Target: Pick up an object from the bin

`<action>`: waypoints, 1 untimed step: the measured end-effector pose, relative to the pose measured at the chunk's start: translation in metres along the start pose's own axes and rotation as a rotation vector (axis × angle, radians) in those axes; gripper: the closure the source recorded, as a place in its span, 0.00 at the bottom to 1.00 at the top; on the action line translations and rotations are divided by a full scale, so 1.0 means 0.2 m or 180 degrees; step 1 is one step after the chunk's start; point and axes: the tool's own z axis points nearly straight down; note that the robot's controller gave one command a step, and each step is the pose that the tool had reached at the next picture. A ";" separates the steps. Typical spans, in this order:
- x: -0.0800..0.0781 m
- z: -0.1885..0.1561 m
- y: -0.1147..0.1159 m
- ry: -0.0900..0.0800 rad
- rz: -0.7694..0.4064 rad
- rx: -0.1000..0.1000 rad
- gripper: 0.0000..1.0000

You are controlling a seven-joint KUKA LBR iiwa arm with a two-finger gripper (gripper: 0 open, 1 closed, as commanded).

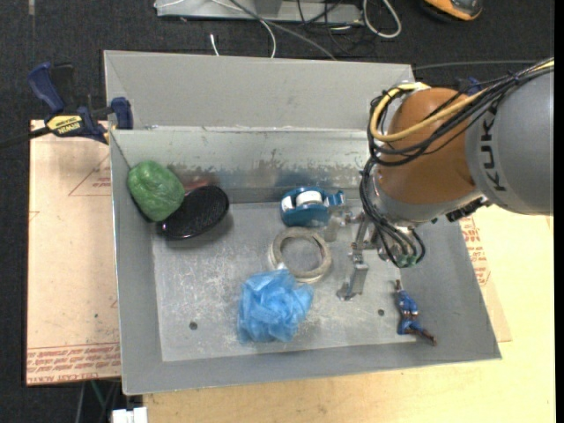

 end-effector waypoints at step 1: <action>-0.18 0.49 0.01 0.0003 -0.0323 -0.0006 0.00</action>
Offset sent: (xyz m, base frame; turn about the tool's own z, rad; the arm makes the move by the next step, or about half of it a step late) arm 0.0371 0.0092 -0.0421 -0.2879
